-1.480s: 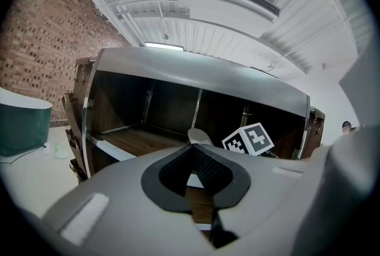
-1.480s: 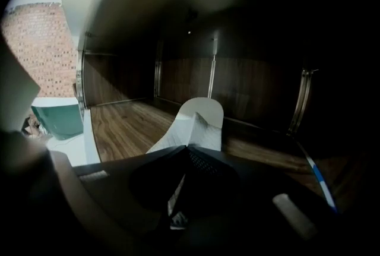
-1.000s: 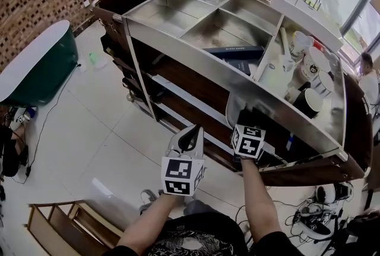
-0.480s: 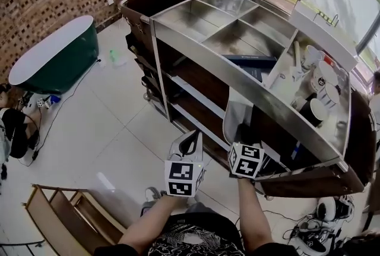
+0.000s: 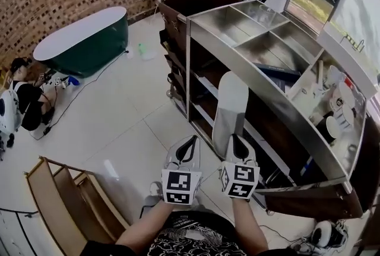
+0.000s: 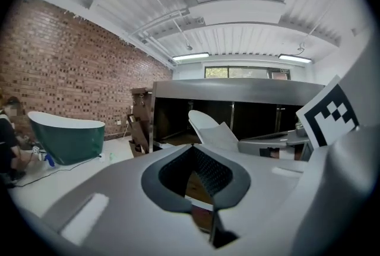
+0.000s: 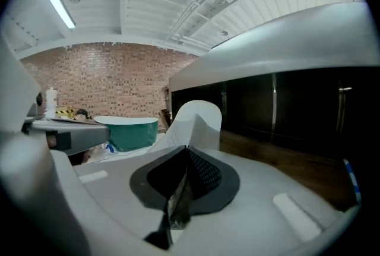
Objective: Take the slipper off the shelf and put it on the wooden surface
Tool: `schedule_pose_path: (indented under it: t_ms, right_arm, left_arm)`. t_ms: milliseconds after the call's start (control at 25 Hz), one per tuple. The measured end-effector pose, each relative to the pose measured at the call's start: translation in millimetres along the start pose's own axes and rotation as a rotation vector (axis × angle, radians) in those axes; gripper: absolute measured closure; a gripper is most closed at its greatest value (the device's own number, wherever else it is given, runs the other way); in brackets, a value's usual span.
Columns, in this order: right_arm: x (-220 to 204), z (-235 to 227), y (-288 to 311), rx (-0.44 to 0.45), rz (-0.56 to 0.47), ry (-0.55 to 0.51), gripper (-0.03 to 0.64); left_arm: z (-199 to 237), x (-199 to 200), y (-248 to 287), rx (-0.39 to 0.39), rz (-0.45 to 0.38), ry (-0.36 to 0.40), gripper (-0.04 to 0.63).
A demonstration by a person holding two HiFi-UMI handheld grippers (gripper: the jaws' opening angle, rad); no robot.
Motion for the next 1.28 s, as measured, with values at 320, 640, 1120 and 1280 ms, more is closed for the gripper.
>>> schedule_pose_path:
  t_ms: [320,640,1120,1280]
  right_arm:
    - [7,85,9,0.237,-0.015,-0.077,0.607]
    - [1,129,13,0.367,-0.002,-0.128,0.607]
    - [-5,191,9,0.556,0.001,-0.192,0.609]
    - [-10,226,1,0.657,0.003,-0.226,0.609]
  left_arm:
    - [44,-12,-40,0.18,0.007,-0.027,0.589]
    - [76,-19,-67,0.325,0.018,-0.056,0.595]
    - [117,-25,-111,0.481,-0.011,-0.118,0.595]
    - [141,-37,-144,0.591,-0.001,-0.145,0.592]
Point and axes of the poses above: the fingertips, and each gripper's own axes: y forward along the fingers, z to its left, x out of its top, the point moved 3 cm from there along -y, backward along the fingers, and after that the axes turned 5 degrees about y, right-handed, at the moved point
